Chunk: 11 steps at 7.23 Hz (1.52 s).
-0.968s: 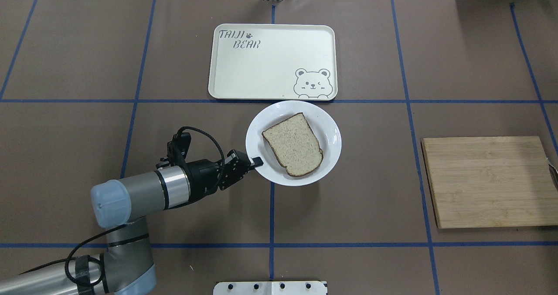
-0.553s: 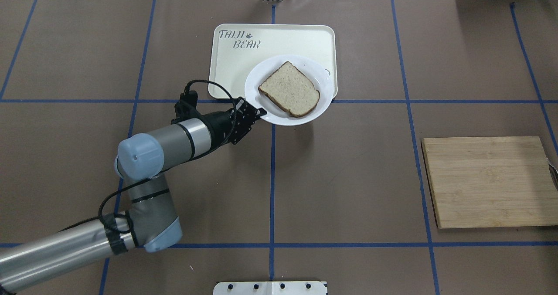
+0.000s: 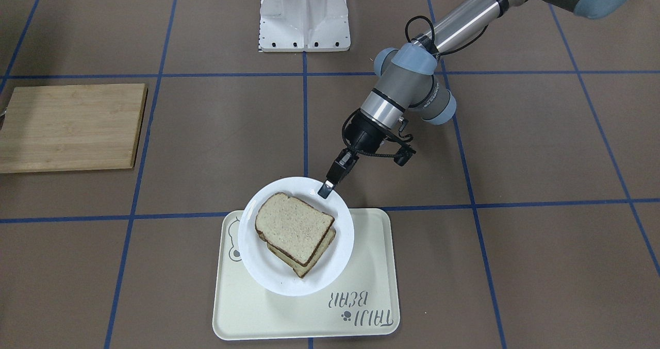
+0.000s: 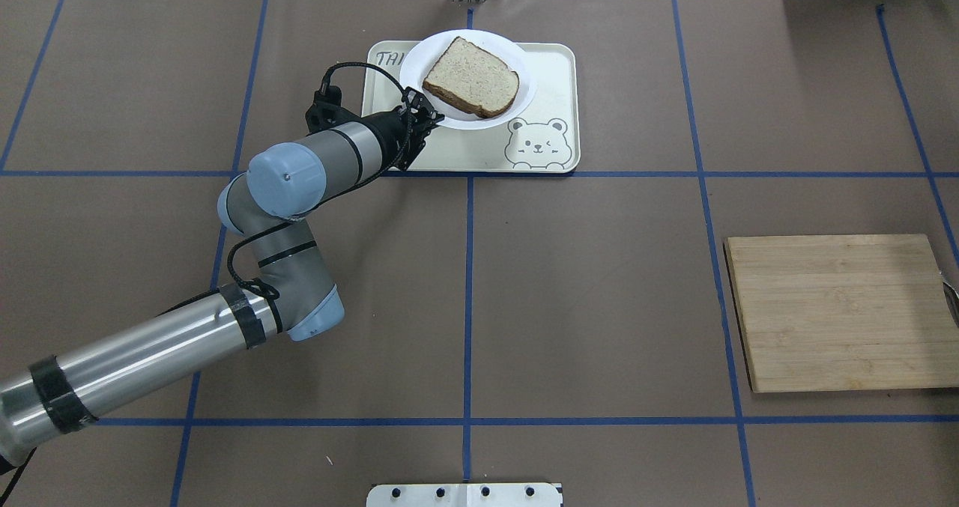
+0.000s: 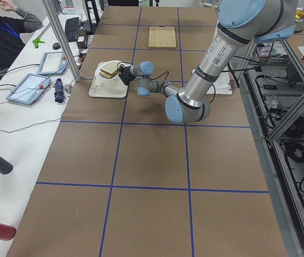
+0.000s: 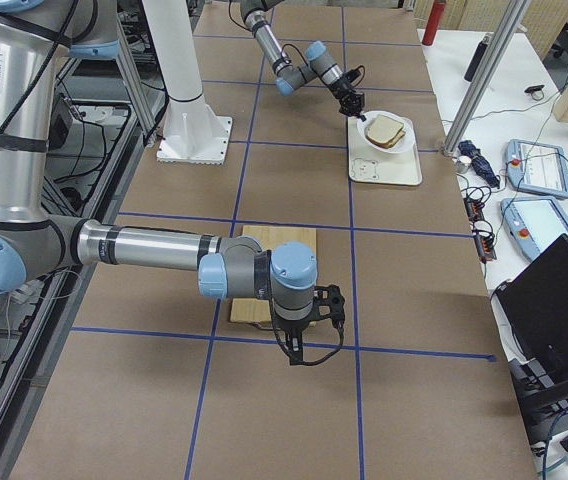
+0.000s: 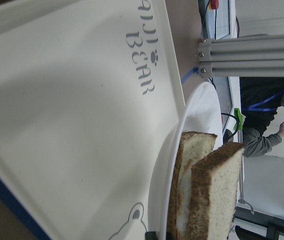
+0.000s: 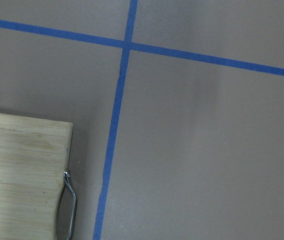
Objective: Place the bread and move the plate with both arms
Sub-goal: 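Release the plate on the tray with the left gripper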
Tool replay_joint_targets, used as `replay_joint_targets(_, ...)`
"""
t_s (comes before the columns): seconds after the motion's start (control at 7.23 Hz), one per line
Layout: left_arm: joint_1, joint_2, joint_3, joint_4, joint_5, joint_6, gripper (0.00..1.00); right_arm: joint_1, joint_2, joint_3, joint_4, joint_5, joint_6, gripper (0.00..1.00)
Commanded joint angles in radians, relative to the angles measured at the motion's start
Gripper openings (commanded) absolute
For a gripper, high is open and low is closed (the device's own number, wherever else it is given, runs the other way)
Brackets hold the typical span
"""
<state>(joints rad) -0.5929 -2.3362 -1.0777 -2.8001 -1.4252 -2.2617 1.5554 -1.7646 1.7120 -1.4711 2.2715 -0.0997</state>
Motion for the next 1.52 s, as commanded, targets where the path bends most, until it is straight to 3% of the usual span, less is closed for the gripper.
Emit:
replay_joint_targets(0.0, -0.001, -0.050, 0.106, 0.002, 0.022, 0.004, 0.00, 0.000, 0.002, -0.002, 0.000, -0.001, 0.000, 1.00)
replay_joint_targets(0.14, 0.008, -0.049, 0.105, 0.002, 0.020, 0.014, 0.09, 0.000, 0.002, 0.000, 0.000, -0.001, 0.000, 1.00)
replay_joint_targets(0.28, 0.019, -0.046, 0.099, 0.002, 0.019, 0.016, 0.64, 0.000, 0.002, 0.000, 0.000, -0.001, 0.000, 1.00)
replay_joint_targets(0.41, 0.030, -0.038, 0.070, 0.002, 0.019, 0.065, 0.98, 0.000, 0.002, -0.002, 0.000, -0.001, 0.000, 1.00)
replay_joint_targets(0.69, 0.036, 0.081, -0.139, 0.004, 0.000, 0.198, 0.99, 0.000, -0.002, 0.000, 0.000, 0.002, 0.000, 1.00)
replay_joint_targets(0.97, 0.010, 0.171, -0.316, 0.084, -0.192, 0.264, 0.99, 0.002, -0.003, 0.001, 0.000, 0.005, 0.000, 1.00)
replay_joint_targets(1.11, 0.008, 0.196, -0.435, 0.216, -0.234, 0.348, 0.99, 0.002, -0.004, 0.004, 0.002, 0.006, -0.014, 1.00)
replay_joint_targets(1.38, 0.010, 0.263, -0.728, 0.740, -0.248, 0.716, 0.99, 0.002, -0.009, 0.011, 0.003, 0.000, -0.017, 1.00)
